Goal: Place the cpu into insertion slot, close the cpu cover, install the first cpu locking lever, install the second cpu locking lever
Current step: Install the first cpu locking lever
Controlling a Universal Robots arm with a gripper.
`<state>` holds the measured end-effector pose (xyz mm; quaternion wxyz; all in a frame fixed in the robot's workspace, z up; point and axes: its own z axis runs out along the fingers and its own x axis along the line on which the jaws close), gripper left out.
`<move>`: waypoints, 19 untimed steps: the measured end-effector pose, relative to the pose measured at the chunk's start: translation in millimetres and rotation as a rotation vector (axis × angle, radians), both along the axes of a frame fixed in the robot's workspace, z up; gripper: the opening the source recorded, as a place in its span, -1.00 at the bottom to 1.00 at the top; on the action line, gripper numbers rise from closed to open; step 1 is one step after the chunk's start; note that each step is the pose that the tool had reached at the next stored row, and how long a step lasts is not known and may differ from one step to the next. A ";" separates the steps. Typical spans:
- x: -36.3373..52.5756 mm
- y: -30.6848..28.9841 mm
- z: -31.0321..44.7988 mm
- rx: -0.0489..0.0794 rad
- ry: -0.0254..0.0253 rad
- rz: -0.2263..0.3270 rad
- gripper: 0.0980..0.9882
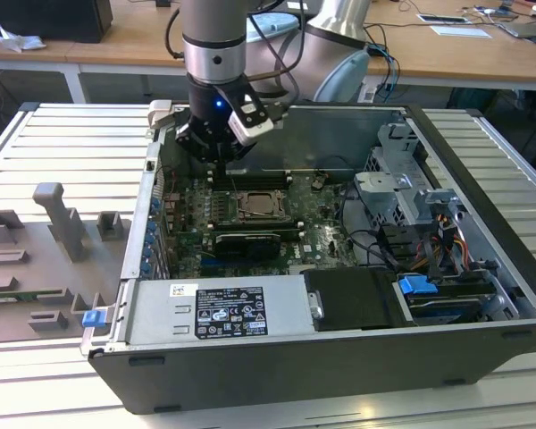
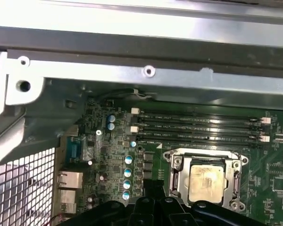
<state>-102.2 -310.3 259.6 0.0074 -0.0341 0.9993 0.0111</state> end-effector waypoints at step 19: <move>-1.6 20.8 -0.4 0.000 0.0000 0.000 -0.98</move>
